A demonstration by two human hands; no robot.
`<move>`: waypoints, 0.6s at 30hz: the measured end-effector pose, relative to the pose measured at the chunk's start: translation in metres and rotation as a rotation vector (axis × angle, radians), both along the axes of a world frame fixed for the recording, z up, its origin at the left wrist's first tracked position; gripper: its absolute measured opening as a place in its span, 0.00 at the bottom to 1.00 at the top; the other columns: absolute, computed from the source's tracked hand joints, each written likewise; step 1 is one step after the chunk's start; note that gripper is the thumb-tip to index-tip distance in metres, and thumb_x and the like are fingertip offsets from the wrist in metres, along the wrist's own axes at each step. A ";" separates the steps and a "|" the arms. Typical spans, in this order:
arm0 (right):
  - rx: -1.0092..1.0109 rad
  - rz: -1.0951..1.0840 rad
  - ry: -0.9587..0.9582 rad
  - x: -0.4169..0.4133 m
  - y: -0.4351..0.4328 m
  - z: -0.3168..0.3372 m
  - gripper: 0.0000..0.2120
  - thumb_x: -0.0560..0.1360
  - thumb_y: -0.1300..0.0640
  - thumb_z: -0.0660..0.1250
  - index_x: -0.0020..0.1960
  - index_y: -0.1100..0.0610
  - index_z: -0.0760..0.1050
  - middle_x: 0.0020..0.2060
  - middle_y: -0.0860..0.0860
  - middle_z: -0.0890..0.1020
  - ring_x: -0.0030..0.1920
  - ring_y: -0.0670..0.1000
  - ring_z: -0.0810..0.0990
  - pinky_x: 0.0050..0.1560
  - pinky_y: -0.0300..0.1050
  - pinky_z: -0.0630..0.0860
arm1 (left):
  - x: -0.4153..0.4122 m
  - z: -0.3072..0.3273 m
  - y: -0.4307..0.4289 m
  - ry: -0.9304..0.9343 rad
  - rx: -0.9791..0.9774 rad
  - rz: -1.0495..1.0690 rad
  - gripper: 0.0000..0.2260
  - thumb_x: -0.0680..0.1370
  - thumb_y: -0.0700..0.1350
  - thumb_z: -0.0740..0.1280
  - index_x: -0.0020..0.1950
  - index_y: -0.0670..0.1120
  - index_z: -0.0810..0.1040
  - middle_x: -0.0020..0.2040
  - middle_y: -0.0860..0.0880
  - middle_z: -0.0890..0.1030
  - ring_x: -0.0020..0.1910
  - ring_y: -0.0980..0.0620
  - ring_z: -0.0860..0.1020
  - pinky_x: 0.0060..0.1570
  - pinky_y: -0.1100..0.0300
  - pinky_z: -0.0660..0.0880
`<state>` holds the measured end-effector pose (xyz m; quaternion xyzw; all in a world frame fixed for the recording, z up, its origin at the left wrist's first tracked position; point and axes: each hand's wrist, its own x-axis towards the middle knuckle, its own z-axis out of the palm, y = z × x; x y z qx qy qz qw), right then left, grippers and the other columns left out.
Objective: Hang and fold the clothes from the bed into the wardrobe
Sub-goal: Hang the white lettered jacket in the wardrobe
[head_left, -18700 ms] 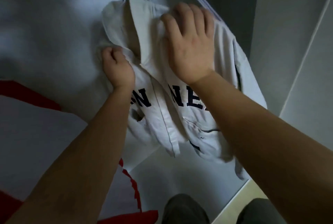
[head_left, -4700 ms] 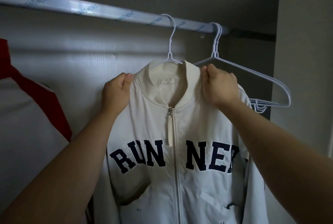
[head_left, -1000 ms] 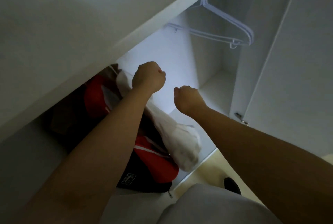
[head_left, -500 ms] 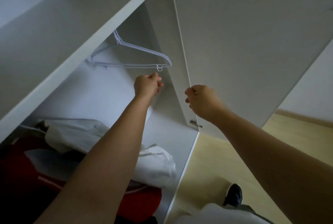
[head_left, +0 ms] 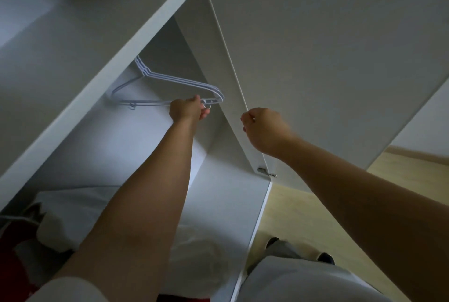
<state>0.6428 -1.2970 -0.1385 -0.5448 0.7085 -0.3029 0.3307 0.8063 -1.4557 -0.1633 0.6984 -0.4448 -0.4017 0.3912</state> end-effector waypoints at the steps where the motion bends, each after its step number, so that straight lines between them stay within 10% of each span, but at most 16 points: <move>1: 0.002 -0.005 0.003 -0.001 -0.004 0.000 0.17 0.83 0.52 0.54 0.52 0.60 0.79 0.48 0.58 0.83 0.48 0.60 0.80 0.51 0.50 0.78 | -0.001 -0.003 -0.010 0.018 0.009 0.010 0.15 0.81 0.47 0.68 0.39 0.38 0.78 0.32 0.45 0.83 0.25 0.54 0.81 0.28 0.63 0.77; 9: 0.055 -0.040 0.031 -0.009 -0.029 -0.003 0.16 0.82 0.53 0.54 0.48 0.59 0.78 0.42 0.57 0.82 0.38 0.56 0.79 0.34 0.40 0.71 | -0.006 -0.013 -0.066 0.075 -0.021 -0.004 0.14 0.84 0.49 0.61 0.46 0.38 0.74 0.37 0.44 0.81 0.28 0.50 0.81 0.30 0.60 0.81; 18: 0.076 -0.016 0.039 -0.003 -0.052 -0.008 0.18 0.82 0.51 0.54 0.50 0.59 0.79 0.46 0.57 0.83 0.46 0.58 0.80 0.45 0.45 0.75 | 0.001 -0.020 -0.077 -0.060 -0.147 0.018 0.10 0.83 0.43 0.62 0.50 0.37 0.77 0.33 0.46 0.80 0.21 0.57 0.77 0.24 0.64 0.74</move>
